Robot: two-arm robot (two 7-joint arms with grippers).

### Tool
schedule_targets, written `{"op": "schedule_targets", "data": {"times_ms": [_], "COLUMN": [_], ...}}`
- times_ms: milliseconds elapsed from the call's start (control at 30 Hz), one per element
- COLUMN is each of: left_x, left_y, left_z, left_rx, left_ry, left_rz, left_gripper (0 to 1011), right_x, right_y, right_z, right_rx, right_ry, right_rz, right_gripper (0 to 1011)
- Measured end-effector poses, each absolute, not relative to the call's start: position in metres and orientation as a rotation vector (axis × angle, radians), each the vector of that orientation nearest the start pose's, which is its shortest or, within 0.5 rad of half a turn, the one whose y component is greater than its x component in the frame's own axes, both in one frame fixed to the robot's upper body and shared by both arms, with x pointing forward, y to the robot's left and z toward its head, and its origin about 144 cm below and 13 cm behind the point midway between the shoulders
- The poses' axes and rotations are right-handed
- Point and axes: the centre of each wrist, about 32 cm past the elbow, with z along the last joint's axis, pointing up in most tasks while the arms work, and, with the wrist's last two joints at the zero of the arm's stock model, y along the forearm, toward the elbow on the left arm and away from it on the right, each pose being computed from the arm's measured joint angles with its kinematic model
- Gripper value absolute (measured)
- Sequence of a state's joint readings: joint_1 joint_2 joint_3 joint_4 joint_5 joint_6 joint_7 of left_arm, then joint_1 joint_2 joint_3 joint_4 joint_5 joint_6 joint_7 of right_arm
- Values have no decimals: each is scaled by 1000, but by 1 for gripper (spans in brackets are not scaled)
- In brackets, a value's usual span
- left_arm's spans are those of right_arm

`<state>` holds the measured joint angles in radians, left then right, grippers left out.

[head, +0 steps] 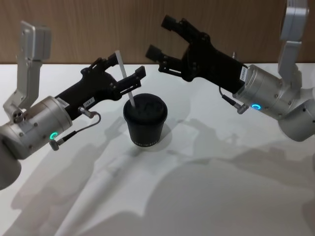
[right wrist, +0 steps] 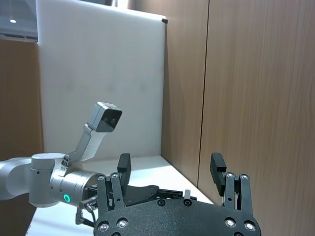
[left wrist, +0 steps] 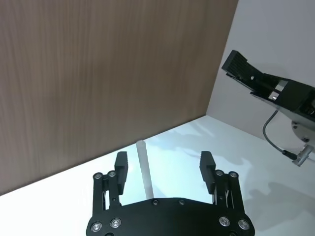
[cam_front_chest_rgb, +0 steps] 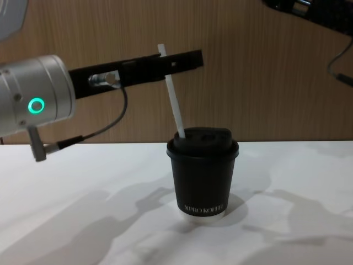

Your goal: Pick up the straw with one hand, pass it to the other hand, and insert it into the cup.

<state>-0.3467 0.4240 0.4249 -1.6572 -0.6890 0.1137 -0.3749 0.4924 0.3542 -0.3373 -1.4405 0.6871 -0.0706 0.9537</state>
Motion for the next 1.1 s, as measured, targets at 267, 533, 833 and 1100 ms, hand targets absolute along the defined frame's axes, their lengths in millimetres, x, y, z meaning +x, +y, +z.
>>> {"op": "schedule_targets", "data": {"times_ms": [267,533,833,1100], "left_x": [509,504,498,491], "left_y": [221,227,236,243], "left_z": [1248,1243,1239,1236], "left_rx": [-209,-225,-251,-282], "left_ry": [65,79,85,71], "left_rz": [740,736,715,692], "left_gripper": [1003,1003,1003,1003], "right_x": [553,533,514,496], "right_y": [-247,-251,-251,-248], "right_z": [1276,1272,1269,1266], "right_rx": [271,225,192,166], "right_ry": [-141,-88,-57,-46], "right_rz": [-352,-398,-440,-485], "right_gripper": [1001,1001,1001,1001]}}
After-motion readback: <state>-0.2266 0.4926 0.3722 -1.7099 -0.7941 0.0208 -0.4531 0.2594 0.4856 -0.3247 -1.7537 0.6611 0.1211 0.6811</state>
